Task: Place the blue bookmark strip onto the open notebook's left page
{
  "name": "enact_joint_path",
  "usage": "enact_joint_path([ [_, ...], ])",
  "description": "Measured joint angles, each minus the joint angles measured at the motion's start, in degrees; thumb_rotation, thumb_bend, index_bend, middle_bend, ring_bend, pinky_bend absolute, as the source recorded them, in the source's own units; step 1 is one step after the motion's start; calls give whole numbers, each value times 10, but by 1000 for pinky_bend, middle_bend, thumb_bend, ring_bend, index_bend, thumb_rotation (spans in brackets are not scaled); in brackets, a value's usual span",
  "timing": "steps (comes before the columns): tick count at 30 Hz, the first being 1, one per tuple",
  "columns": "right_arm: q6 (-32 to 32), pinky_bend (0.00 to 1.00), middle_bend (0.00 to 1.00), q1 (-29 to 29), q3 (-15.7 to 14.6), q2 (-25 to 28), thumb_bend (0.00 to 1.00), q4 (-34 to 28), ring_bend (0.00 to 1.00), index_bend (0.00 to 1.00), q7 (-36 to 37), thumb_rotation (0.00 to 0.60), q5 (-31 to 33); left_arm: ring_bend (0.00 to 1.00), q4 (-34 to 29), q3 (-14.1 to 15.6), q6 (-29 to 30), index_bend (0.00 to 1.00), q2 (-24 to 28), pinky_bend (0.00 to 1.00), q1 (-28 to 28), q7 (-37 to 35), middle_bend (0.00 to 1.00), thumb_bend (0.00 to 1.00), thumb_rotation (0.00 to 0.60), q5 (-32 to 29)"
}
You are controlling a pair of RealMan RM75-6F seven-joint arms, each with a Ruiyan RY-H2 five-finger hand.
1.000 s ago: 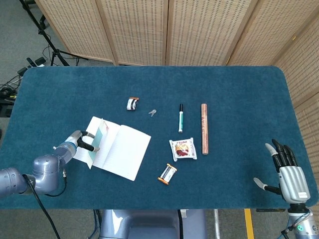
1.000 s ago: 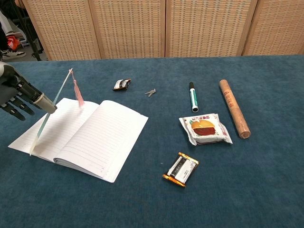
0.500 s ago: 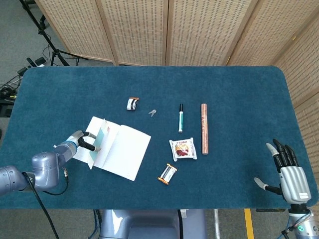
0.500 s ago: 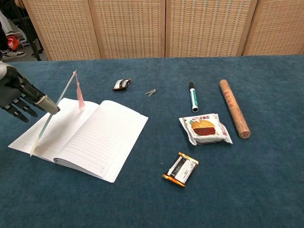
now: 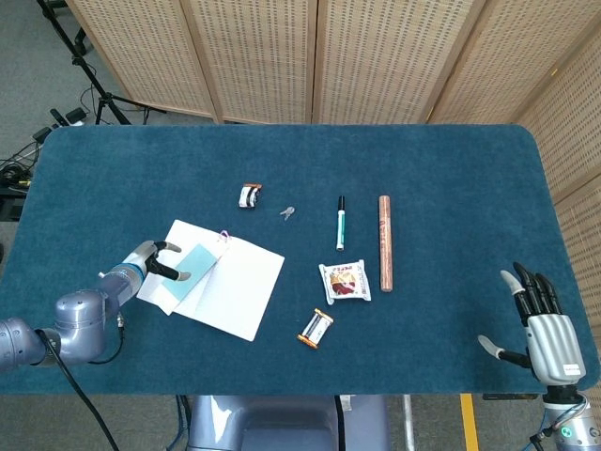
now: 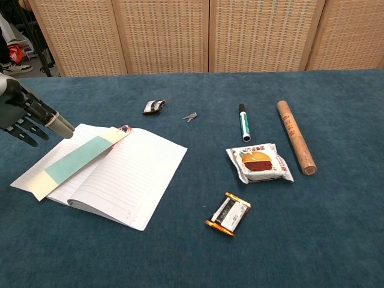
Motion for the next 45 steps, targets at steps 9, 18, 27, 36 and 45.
enact_joint_path([
  [9, -1, 0, 0, 0, 1, 0, 156, 0, 0, 0, 2, 600, 3, 0, -21, -5, -30, 223, 14, 0, 23, -17, 0, 352, 600, 112],
  [18, 0, 0, 0, 0, 0, -1, 156, -1, 0, 0, -1, 600, 1, 0, -67, 13, -23, 223, 31, 0, 67, -38, 0, 364, 600, 371],
  [27, 2, 0, 0, 0, 0, -4, 156, -2, 0, 0, -7, 600, -1, 0, -88, 67, 16, 147, 39, 0, 125, -45, 0, 328, 600, 680],
  [36, 2, 0, 0, 0, -1, -6, 156, -4, 0, 0, -20, 600, -3, 0, -11, 140, 80, 68, 18, 0, 180, -76, 0, 300, 600, 1056],
  [45, -1, 0, 0, 0, 1, -8, 156, -4, 0, 0, -24, 600, 2, 0, 98, 213, 83, 0, -11, 0, 195, -199, 0, 206, 600, 1228],
])
